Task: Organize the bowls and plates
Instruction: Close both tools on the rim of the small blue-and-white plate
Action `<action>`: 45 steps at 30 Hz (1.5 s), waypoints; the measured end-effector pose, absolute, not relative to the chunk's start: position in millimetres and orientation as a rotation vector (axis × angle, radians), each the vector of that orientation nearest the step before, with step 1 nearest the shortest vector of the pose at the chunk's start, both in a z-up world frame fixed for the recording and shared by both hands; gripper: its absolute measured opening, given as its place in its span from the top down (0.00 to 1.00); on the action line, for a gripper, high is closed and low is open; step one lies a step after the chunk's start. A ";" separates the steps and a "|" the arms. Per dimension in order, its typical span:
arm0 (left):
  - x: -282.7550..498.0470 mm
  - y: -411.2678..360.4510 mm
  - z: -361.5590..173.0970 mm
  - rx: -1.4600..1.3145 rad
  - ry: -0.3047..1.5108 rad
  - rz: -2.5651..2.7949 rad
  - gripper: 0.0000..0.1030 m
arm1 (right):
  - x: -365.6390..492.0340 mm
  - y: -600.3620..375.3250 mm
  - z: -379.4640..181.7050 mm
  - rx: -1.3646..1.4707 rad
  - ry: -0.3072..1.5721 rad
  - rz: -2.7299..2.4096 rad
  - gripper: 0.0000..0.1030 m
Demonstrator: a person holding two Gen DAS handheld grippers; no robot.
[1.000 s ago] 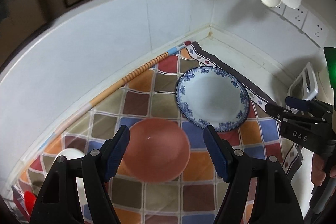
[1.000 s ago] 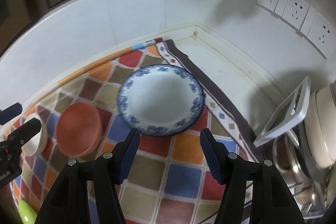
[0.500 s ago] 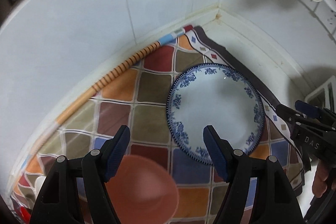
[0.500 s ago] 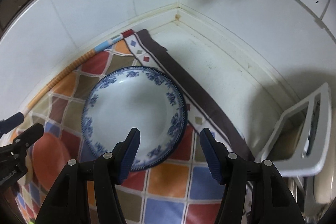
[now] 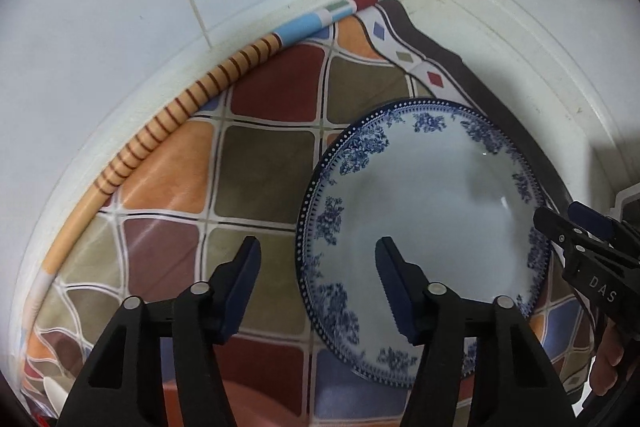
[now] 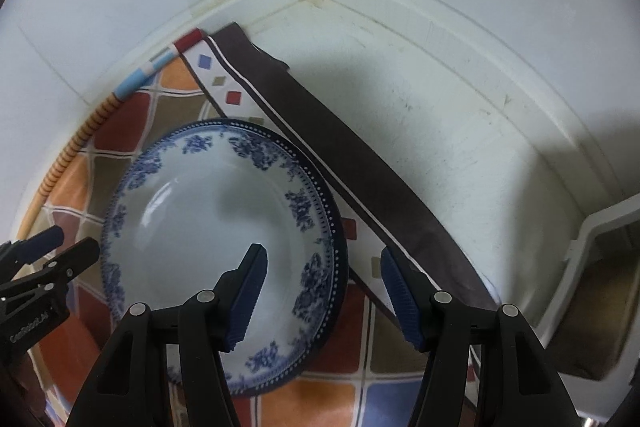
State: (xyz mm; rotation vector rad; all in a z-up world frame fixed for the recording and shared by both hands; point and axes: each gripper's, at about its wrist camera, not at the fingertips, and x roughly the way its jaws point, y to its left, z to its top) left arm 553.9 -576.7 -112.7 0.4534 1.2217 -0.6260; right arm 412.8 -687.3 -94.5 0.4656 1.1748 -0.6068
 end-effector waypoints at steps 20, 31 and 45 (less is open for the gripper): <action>566.3 -587.4 -135.8 0.456 1.276 -0.634 0.65 | 420.5 -696.2 -132.1 0.483 1.199 -0.587 0.54; 565.3 -581.6 -129.7 0.426 1.281 -0.615 0.67 | 416.6 -693.9 -130.8 0.483 1.201 -0.569 0.64; 555.7 -565.6 -97.1 0.411 1.207 -0.619 0.69 | 406.2 -690.1 -110.7 0.457 1.145 -0.579 0.68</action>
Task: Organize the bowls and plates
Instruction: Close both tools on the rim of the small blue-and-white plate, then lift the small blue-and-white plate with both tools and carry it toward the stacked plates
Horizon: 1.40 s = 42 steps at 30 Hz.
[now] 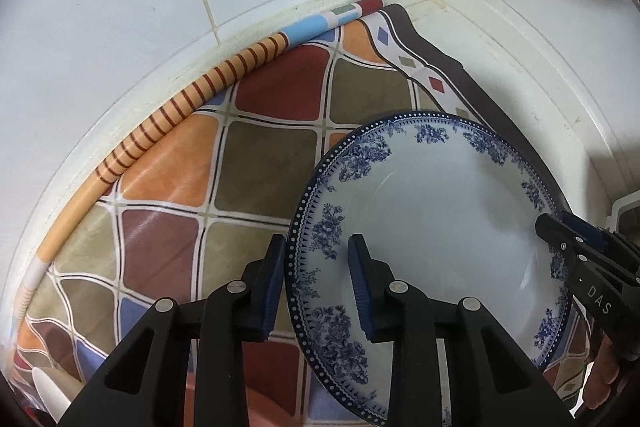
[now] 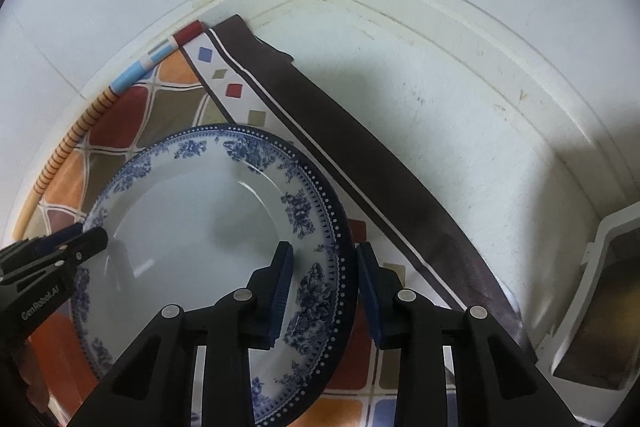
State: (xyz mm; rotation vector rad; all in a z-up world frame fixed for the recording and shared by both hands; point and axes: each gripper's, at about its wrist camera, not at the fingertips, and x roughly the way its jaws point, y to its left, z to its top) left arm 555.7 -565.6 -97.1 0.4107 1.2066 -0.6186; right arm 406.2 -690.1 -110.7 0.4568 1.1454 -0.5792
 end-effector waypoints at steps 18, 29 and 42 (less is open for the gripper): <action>516.1 -489.6 -35.2 0.304 1.101 -0.601 0.69 | 382.0 -635.7 -48.1 0.341 1.044 -0.567 0.68; 490.1 -405.2 -16.0 0.220 1.058 -0.543 0.69 | 371.4 -568.5 -16.7 0.264 0.980 -0.517 0.68; 465.6 -292.3 -11.8 0.148 1.059 -0.450 0.70 | 371.4 -469.6 -6.7 0.186 0.963 -0.430 0.68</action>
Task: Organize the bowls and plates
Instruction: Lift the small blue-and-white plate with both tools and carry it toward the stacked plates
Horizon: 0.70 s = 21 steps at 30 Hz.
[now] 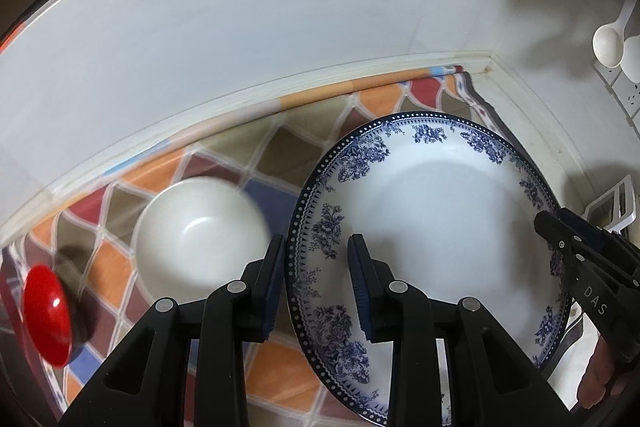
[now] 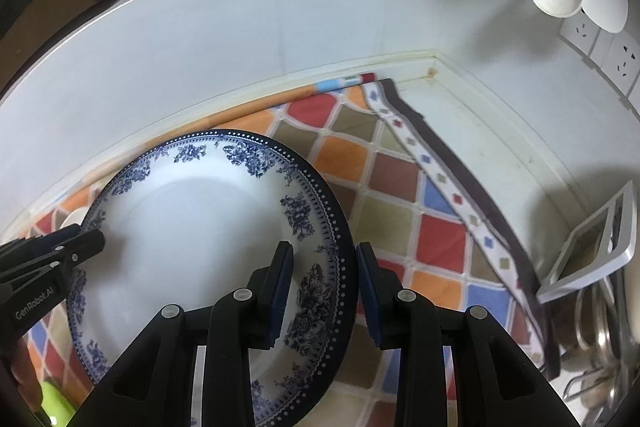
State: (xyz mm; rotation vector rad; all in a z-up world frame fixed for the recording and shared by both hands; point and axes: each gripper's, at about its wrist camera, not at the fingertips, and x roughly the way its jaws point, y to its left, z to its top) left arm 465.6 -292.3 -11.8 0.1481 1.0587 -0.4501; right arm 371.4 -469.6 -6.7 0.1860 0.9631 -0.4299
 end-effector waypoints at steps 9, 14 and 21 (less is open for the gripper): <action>446.6 -212.2 -7.6 0.113 1.061 -0.406 0.70 | 349.5 -395.3 -11.3 0.163 0.965 -0.383 0.68; 436.3 -168.1 -3.9 0.094 1.058 -0.380 0.70 | 340.3 -354.1 -11.0 0.150 0.962 -0.358 0.68; 423.0 -109.7 1.2 0.073 1.052 -0.334 0.70 | 332.5 -298.8 -8.9 0.129 0.954 -0.317 0.68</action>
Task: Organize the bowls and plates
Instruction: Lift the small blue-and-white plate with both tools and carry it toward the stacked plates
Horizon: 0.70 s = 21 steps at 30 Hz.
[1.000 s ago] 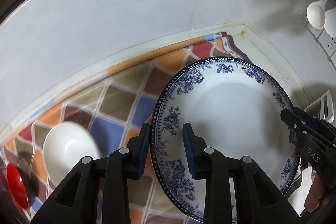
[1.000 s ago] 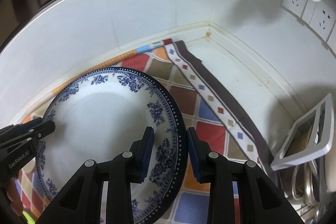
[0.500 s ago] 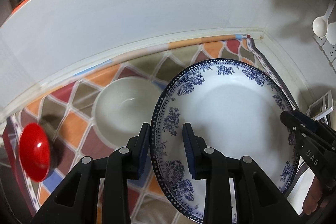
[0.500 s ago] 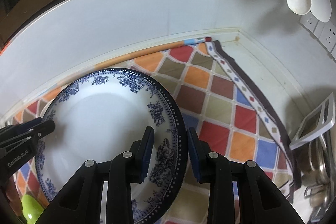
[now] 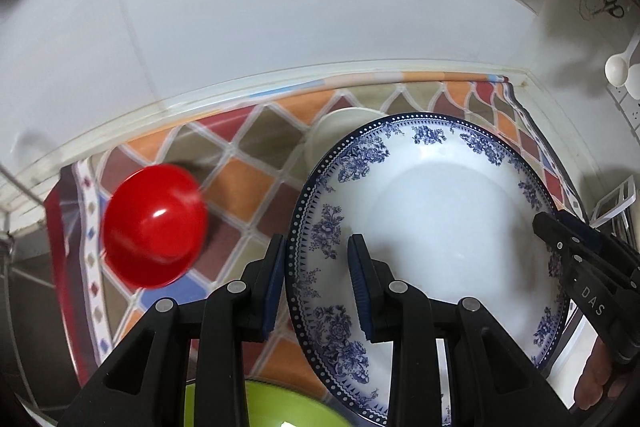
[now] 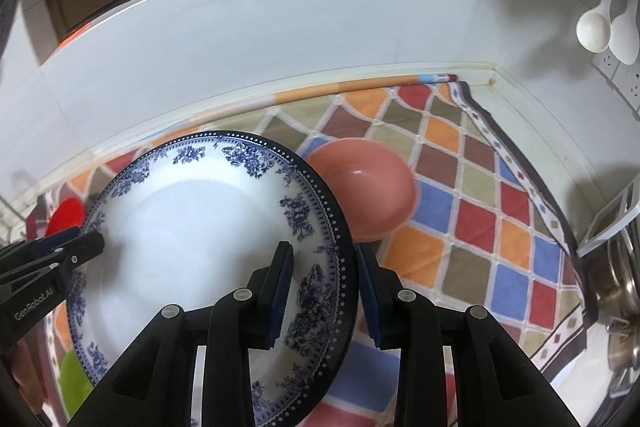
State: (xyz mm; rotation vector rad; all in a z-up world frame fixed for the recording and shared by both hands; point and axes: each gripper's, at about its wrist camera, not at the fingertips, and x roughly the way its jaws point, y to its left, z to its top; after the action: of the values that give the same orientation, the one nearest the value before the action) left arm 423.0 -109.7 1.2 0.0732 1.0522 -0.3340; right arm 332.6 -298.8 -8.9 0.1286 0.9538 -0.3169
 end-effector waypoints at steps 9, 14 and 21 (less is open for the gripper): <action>395.0 -46.1 -3.9 0.037 1.048 -0.287 0.69 | 323.2 -233.9 -10.8 0.099 0.948 -0.266 0.68; 376.4 -16.4 -6.9 0.017 1.042 -0.262 0.70 | 314.6 -203.2 -14.0 0.089 0.947 -0.241 0.68; 350.4 18.1 -20.7 -0.012 1.060 -0.231 0.70 | 298.7 -169.7 -24.4 0.087 0.952 -0.210 0.67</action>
State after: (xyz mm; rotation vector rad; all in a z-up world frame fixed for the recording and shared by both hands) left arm 350.4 18.1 -20.7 -0.0122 1.0601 -0.2313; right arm 298.7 -169.7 -24.4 0.0869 0.9524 -0.2100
